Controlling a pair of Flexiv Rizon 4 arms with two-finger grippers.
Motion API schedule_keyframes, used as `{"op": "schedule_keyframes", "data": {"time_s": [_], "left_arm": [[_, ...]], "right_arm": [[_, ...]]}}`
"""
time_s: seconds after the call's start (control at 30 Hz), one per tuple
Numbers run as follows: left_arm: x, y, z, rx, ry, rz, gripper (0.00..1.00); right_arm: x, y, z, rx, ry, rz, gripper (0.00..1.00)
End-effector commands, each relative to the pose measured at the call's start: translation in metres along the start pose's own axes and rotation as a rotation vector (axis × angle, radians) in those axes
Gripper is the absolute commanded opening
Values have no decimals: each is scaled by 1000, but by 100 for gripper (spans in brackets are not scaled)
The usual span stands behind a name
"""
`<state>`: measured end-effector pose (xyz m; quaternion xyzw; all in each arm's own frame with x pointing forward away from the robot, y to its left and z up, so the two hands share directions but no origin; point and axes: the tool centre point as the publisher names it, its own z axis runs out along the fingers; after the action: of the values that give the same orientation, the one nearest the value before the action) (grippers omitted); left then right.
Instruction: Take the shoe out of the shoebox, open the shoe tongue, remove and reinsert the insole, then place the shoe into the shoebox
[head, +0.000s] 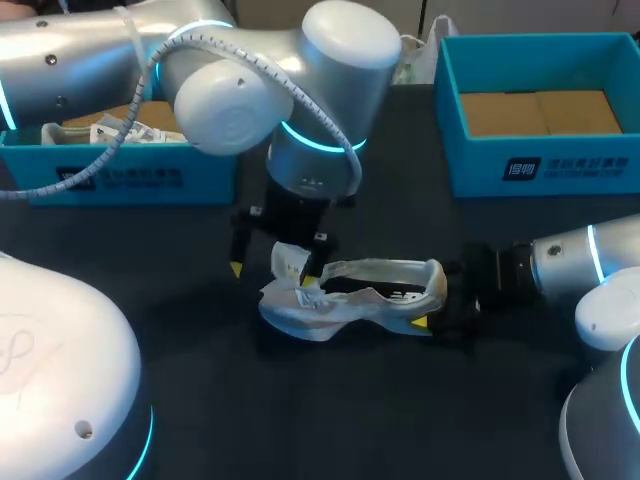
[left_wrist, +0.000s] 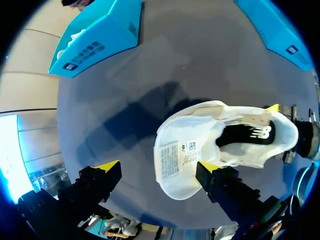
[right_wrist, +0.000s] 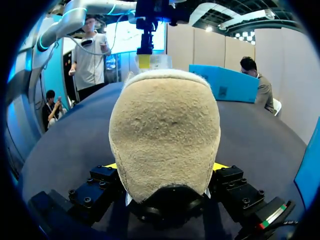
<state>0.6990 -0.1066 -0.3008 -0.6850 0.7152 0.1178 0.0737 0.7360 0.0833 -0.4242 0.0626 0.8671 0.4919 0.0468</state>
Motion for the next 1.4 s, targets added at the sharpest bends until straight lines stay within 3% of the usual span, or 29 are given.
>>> {"op": "schedule_keyframes", "data": {"time_s": [0.03, 0.57, 0.77, 0.97, 1.23, 1.27, 1.3, 1.33, 1.37, 1.4], "left_arm": [[0, 2, -13, 25, 13, 26, 100], [22, -17, -81, 205, 154, 405, 100], [29, -19, -90, 232, 202, 797, 100], [34, -15, -96, 378, 299, 1164, 100], [62, -6, -112, 444, 381, 1367, 100], [67, -5, -113, 439, 391, 1380, 91], [71, -4, -113, 436, 401, 1402, 49], [74, -3, -113, 443, 406, 1410, 37], [78, -2, -112, 444, 414, 1419, 0], [82, -1, -111, 437, 425, 1447, 0]], "right_arm": [[0, -2, 3, 5, -1, 0, 0], [0, -2, 3, 5, -1, 0, 0], [0, -2, 3, 5, -1, 0, 0], [0, -2, 3, 5, -1, 0, 0], [0, -2, 3, 5, -1, 0, 0], [0, -2, 3, 5, -1, 0, 0], [0, -2, 3, 5, -1, 0, 0], [0, -2, 3, 5, -1, 0, 0], [0, -2, 3, 5, -1, 0, 0], [0, -2, 3, 5, -1, 0, 0]]}}
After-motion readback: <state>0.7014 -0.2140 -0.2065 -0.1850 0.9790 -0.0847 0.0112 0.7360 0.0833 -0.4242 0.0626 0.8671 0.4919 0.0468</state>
